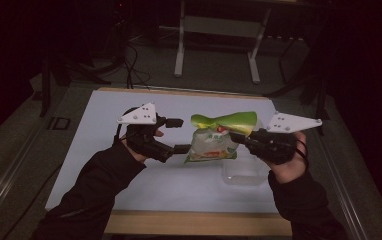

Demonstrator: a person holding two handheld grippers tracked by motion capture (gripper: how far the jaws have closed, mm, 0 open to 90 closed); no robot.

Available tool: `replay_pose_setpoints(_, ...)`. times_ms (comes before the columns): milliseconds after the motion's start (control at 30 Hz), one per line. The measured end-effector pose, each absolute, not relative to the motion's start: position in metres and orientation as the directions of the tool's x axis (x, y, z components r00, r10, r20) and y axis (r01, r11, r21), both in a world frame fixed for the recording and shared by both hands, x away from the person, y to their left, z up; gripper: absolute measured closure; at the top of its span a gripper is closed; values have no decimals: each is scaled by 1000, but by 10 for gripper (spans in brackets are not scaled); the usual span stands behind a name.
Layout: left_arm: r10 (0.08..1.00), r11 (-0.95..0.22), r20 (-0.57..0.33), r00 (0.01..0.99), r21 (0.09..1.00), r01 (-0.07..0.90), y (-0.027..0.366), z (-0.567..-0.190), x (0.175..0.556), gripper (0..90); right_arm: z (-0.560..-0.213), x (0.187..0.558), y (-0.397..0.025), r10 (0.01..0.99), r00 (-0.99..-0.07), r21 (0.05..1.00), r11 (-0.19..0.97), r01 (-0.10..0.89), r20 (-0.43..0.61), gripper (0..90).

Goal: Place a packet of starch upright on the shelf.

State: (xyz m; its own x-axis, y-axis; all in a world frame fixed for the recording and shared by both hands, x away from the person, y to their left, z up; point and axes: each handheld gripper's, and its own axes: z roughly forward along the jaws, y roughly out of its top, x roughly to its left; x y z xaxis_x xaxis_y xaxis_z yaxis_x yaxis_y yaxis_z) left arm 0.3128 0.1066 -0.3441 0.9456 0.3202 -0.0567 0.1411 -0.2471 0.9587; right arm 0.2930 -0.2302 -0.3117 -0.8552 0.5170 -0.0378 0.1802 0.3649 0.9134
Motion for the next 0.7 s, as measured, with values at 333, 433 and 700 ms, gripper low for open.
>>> replay_pose_setpoints(333,363,-211,-81,928,963,166,117,-368,305,0,-305,309,-257,584,-811,928,326,181,-47,855)
replay_pose_setpoints(433,376,-208,-70,924,965,157,121,-375,303,0,-306,313,-263,600,-799,928,319,193,-40,855)
replay_pose_setpoints(700,414,-190,-118,903,959,212,144,-411,296,0,-318,332,-290,680,-732,920,306,244,-32,855)
